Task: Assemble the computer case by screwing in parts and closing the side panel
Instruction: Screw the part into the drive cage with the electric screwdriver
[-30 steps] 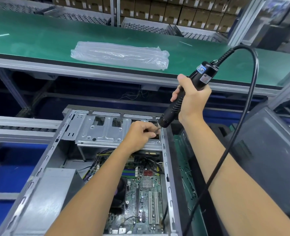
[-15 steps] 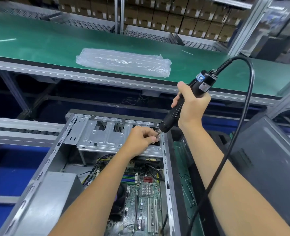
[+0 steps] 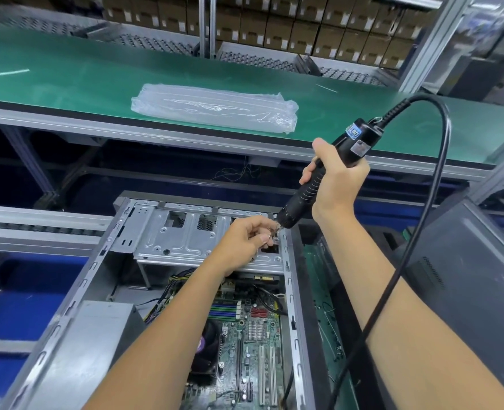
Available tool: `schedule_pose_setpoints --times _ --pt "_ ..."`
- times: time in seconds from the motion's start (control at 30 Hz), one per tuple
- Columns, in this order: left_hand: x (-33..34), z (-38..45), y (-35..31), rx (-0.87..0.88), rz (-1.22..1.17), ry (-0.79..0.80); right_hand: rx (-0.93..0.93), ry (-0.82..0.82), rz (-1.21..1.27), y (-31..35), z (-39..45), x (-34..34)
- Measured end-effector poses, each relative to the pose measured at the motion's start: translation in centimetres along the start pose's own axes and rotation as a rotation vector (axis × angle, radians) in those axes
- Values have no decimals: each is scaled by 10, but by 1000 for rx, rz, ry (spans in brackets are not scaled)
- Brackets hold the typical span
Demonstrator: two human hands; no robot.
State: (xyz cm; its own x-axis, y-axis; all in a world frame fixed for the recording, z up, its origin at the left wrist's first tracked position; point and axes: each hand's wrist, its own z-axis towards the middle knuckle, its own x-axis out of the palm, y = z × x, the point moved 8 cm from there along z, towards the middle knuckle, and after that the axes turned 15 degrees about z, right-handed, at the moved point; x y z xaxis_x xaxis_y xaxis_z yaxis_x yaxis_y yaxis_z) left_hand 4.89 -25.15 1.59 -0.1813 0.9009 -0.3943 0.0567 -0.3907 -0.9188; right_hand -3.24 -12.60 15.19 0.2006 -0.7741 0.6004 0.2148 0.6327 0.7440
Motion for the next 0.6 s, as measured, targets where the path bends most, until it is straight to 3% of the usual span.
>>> schedule_pose_setpoints --times 0.6 --pt "9 0 -8 104 69 42 36 98 -88 -3 -7 10"
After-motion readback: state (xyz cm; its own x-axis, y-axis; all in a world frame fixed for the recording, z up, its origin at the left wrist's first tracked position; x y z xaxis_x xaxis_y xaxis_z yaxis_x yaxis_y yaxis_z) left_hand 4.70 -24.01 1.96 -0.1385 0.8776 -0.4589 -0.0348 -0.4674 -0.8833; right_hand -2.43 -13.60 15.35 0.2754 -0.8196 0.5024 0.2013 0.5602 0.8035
